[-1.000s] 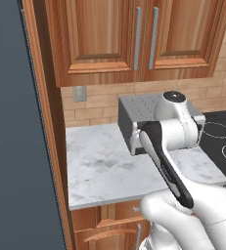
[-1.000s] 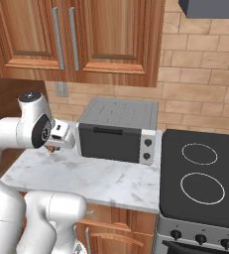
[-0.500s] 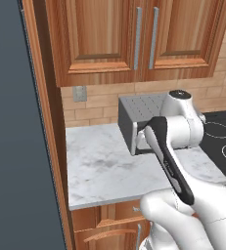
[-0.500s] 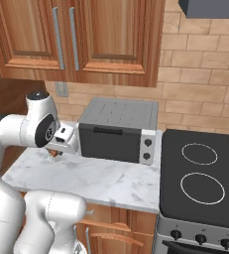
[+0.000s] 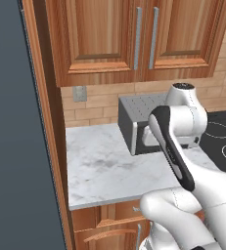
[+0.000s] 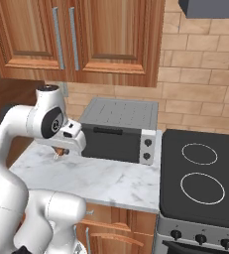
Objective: Store the kebab skewer in the freezer for long-term storage. Close the freezer door after placing the cooked food.
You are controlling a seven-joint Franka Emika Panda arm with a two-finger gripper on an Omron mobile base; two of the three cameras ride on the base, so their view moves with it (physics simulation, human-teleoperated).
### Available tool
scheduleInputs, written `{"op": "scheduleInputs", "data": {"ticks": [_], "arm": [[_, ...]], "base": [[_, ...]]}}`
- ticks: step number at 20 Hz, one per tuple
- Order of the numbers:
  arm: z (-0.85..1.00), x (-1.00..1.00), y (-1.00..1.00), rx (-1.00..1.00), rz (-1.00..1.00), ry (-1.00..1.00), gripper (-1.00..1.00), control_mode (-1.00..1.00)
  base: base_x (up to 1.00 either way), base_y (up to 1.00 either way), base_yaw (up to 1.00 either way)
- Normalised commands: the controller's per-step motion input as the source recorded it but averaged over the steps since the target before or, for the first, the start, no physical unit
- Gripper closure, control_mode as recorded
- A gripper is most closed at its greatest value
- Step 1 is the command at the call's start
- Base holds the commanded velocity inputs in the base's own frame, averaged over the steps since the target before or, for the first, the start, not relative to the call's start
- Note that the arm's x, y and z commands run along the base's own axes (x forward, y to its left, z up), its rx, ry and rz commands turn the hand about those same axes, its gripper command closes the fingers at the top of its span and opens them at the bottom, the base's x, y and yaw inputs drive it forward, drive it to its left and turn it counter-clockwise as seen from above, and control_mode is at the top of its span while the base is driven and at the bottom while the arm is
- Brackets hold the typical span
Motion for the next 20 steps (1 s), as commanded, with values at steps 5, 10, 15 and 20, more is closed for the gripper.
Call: {"op": "scheduleInputs", "data": {"ticks": [5, 10, 15, 20], "arm": [[0.13, -0.33, -0.01, 0.00, 0.00, -0.04, 1.00, -1.00], [0.11, -0.40, 0.00, 0.00, 0.00, -0.14, 1.00, -1.00], [0.05, -0.29, 0.00, -0.01, 0.01, -0.08, 1.00, -1.00], [0.00, -0.04, 0.00, -0.01, 0.01, 0.02, 1.00, -1.00]], "base": [[0.00, 0.00, 0.00], [0.00, 0.00, 0.00], [0.00, 0.00, 0.00], [0.00, 0.00, 0.00]]}}
